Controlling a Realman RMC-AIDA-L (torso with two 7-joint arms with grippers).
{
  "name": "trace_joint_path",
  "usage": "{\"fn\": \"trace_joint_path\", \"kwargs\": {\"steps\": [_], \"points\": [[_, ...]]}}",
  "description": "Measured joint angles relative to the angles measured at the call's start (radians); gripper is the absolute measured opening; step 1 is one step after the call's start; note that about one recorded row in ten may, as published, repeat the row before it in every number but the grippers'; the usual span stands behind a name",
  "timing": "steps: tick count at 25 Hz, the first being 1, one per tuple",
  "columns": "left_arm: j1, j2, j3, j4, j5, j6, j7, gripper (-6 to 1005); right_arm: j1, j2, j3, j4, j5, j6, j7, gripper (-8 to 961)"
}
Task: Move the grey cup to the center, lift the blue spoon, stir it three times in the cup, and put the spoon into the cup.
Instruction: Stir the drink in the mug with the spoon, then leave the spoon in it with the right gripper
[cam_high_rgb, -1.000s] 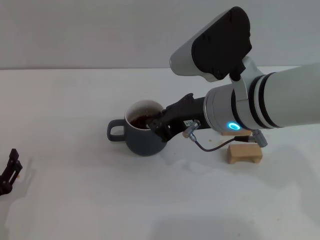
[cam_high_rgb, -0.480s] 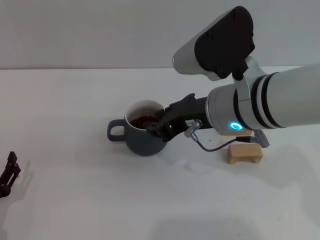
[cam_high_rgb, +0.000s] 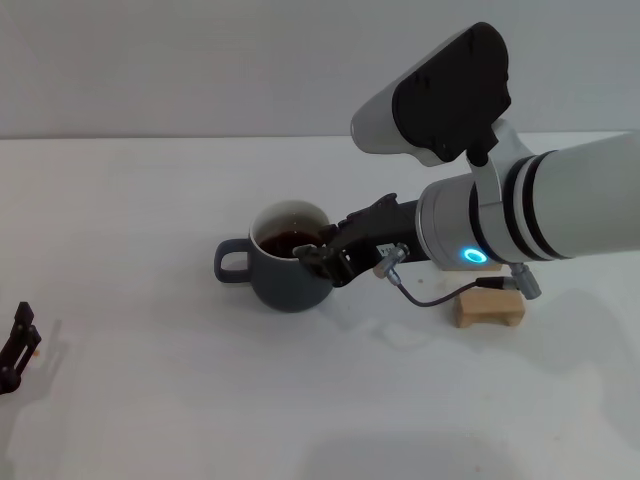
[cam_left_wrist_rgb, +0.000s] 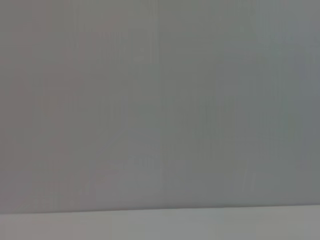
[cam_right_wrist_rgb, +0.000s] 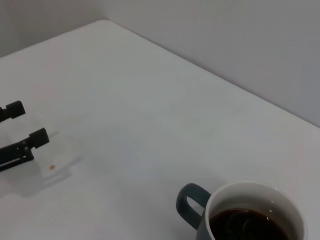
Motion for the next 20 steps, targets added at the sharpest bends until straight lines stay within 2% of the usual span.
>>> {"fn": "trace_joint_path", "kwargs": {"steps": [20], "points": [[0.003,0.0,-0.003,0.002,0.0,0.001,0.0,857,0.024,0.0,-0.009,-0.025,-0.002,-0.012,0.0,291]]}}
